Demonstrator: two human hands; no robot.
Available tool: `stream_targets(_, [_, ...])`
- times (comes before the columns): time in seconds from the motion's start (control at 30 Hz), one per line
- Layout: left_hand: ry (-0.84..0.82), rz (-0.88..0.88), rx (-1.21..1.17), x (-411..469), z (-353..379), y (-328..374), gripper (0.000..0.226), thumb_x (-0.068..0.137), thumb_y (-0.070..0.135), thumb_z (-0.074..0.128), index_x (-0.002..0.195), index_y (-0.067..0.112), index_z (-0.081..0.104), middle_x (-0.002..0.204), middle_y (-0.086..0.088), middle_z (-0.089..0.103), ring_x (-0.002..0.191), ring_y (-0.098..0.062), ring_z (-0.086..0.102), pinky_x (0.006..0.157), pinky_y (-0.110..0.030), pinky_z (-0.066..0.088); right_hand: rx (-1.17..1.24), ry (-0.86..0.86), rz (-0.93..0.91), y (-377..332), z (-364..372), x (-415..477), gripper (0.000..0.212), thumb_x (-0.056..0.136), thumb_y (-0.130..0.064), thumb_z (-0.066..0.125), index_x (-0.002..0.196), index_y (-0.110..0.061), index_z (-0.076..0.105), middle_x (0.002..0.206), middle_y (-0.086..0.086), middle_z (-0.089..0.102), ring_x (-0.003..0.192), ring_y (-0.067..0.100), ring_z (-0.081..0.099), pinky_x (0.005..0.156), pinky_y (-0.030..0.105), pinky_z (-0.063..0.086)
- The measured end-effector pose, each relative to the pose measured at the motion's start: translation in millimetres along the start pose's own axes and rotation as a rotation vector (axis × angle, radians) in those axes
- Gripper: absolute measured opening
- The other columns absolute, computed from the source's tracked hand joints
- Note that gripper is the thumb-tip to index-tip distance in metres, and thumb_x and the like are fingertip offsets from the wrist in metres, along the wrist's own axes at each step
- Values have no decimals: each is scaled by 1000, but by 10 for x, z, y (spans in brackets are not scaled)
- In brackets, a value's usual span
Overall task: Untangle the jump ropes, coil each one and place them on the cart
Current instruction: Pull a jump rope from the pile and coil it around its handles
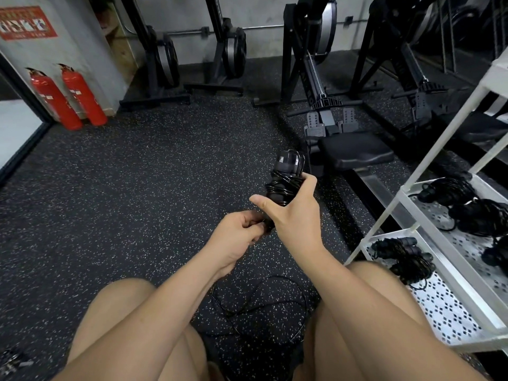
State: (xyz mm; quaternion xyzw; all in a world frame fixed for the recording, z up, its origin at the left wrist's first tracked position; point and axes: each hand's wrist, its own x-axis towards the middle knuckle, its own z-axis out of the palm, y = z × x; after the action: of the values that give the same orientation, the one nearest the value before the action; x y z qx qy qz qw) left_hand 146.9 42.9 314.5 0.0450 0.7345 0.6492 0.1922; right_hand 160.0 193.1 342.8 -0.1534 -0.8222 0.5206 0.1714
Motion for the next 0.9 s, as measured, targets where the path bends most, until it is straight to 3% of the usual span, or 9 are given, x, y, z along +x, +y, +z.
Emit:
stream_targets(0.1, [-33, -60, -155, 19, -3, -11, 24, 105, -4, 58, 114, 9, 76, 75, 3, 66, 66, -9, 46, 64, -25, 37, 0, -3, -5, -19, -3, 13, 98, 66, -65, 96, 136, -29, 36, 111, -6, 73, 100, 17, 72, 88, 43, 61])
stream_targets(0.23, [-60, -120, -272, 33, -43, -11, 24, 104, -6, 58, 115, 8, 75, 77, 4, 67, 68, -9, 46, 68, -27, 37, 16, -20, -5, -26, -4, 11, 96, 67, -61, 97, 134, -30, 36, 109, -8, 72, 98, 14, 72, 87, 43, 61])
stream_targets(0.4, [-42, -57, -173, 21, -74, 28, 25, 104, -5, 60, 120, 9, 74, 76, 5, 65, 68, -9, 47, 68, -25, 39, -7, -1, -10, -14, 17, 4, 101, 65, -64, 96, 138, -30, 34, 112, -4, 73, 100, 19, 73, 87, 45, 61])
stream_targets(0.53, [1, 51, 12, 7, -44, 31, 43, 103, 0, 66, 139, 22, 60, 84, 1, 66, 74, -10, 54, 80, -31, 46, -15, 15, -27, -3, 6, -3, 101, 67, -66, 93, 139, -27, 34, 110, -5, 72, 97, 19, 73, 85, 46, 62])
stream_targets(0.6, [31, 67, 7, -2, -36, 26, 47, 101, 2, 69, 138, 27, 54, 86, 3, 71, 78, -11, 57, 84, -34, 47, -19, 2, -33, -10, 4, -18, 101, 67, -69, 91, 139, -30, 33, 111, -7, 71, 97, 18, 72, 85, 45, 61])
stream_targets(0.77, [60, 70, -6, -36, -110, 39, 53, 100, 0, 70, 135, 34, 49, 84, 2, 73, 78, -13, 60, 86, -37, 49, 43, -130, -80, 4, -32, -30, 85, 82, -59, 88, 140, -33, 31, 116, -12, 71, 100, 8, 72, 84, 37, 60])
stream_targets(0.9, [24, 1, -94, -54, -198, 41, 60, 98, -8, 67, 140, 28, 45, 76, -1, 72, 78, -18, 60, 79, -33, 46, 59, -331, -50, 65, -147, 35, 68, 94, -49, 81, 139, -31, 33, 117, -13, 71, 97, -3, 71, 81, 27, 57])
